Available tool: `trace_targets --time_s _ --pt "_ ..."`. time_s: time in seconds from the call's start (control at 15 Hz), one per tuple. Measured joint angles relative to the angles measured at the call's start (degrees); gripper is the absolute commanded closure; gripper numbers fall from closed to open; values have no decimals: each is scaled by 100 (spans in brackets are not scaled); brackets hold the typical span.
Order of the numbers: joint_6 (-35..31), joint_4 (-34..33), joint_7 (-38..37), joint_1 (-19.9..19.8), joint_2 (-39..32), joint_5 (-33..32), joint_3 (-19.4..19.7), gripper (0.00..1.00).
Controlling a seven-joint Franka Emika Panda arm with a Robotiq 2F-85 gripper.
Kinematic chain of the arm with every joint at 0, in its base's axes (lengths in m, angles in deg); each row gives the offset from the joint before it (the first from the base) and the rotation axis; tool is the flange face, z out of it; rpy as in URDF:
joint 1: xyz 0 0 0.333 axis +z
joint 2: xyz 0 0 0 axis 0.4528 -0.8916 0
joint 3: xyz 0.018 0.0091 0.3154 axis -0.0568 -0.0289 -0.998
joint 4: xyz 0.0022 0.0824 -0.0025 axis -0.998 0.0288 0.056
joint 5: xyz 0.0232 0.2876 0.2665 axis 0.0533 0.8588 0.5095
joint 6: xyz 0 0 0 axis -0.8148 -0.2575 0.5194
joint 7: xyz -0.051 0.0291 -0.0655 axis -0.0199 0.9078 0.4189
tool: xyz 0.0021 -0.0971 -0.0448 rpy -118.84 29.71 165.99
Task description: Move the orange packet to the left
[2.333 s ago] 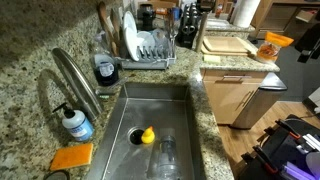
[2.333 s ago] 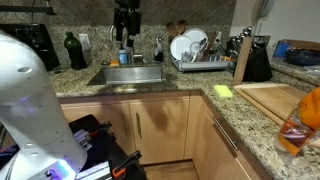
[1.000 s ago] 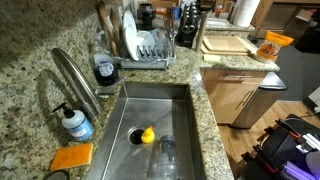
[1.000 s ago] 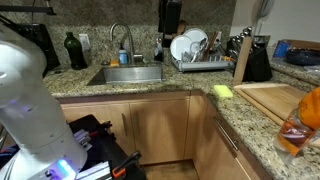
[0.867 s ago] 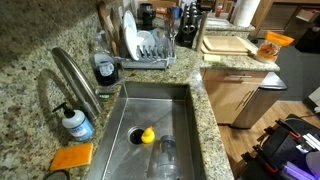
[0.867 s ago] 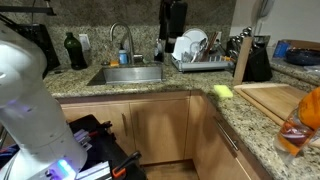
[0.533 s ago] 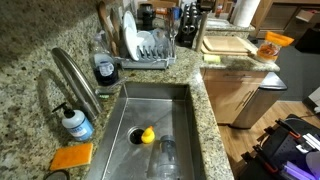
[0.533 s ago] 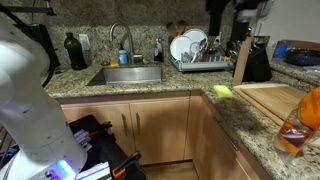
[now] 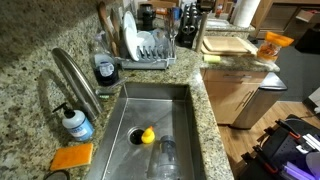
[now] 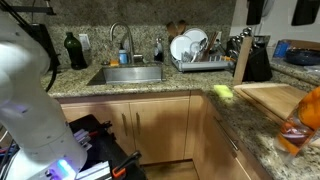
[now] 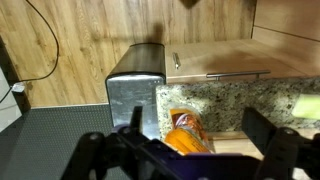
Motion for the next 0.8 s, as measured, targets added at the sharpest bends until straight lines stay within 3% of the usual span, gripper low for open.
trace_targets --time_s 0.2,0.4,0.6,0.8 --pt "179 -421 890 0 -504 -30 166 0" --pt "187 -1190 1266 -5 -1290 48 245 0" --pt "174 -1896 567 -3 -2048 382 175 0" --pt "173 -2199 111 -2 -2424 465 94 0"
